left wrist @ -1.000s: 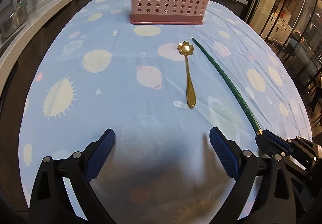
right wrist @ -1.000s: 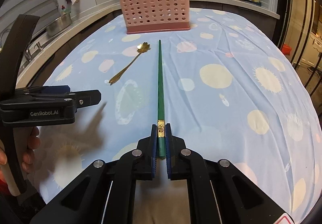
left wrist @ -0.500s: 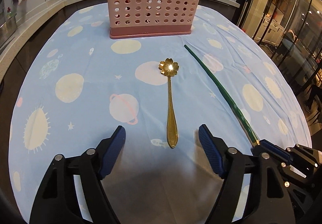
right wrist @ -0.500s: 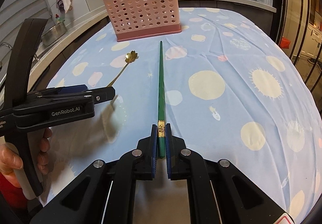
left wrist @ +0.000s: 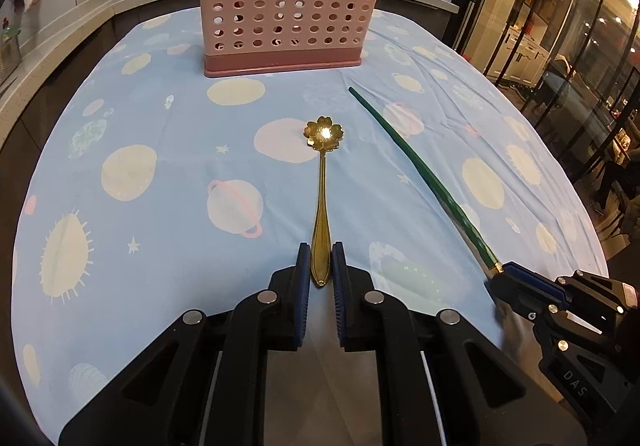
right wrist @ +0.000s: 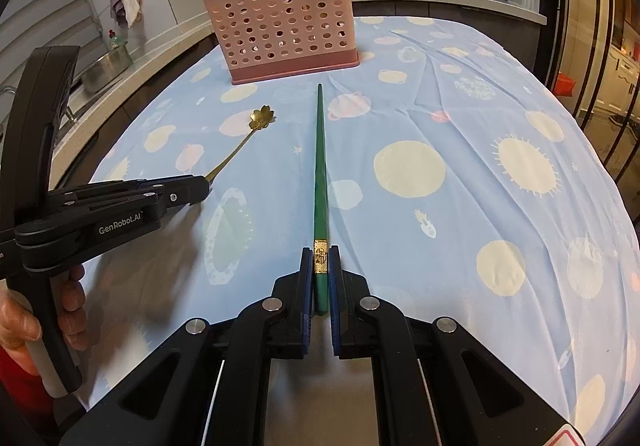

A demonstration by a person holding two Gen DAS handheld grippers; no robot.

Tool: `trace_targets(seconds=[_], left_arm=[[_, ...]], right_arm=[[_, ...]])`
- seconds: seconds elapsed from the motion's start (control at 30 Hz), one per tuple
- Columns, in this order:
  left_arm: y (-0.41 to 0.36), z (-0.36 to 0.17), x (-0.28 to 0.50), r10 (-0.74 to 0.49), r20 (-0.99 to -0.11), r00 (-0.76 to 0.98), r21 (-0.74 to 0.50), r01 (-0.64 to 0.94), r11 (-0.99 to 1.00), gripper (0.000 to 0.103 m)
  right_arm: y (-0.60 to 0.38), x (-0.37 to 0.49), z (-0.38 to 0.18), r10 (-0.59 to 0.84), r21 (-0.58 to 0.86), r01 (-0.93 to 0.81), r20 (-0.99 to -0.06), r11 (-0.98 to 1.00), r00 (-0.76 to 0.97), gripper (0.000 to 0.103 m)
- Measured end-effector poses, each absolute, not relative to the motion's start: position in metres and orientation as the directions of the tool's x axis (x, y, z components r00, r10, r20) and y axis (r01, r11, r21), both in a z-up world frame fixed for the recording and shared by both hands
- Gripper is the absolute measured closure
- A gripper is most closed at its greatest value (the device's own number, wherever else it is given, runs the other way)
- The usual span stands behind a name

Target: Organize utensils

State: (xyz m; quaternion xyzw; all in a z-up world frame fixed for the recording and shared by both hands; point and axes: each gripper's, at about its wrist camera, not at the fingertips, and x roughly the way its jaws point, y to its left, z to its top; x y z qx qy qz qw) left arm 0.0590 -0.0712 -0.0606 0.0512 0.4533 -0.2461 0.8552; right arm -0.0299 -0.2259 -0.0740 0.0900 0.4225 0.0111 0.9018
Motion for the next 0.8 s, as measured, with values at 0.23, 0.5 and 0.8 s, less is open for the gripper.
trace_targets(seconds=[0.23, 0.5, 0.8], left_arm=[[-0.063, -0.043, 0.049, -0.413, -0.775, 0.478, -0.169, 0.472, 0.865, 0.093], [-0.053, -0.001, 0.038, -0.457, -0.706, 0.541, -0.184, 0.484, 0.856, 0.093], [-0.053, 0.035, 0.048, -0.478, -0.643, 0.599, -0.169, 0.498, 0.851, 0.102]], right_arm=[[-0.228, -0.036, -0.054, 0.091, 0.171, 0.051, -0.727, 0.984, 0.681, 0.096], [-0.231, -0.042, -0.016, 0.096, 0.183, 0.033, -0.653, 0.982, 0.752, 0.096], [-0.240, -0.036, 0.030, 0.120, 0.219, 0.004, -0.550, 0.976, 0.827, 0.096]])
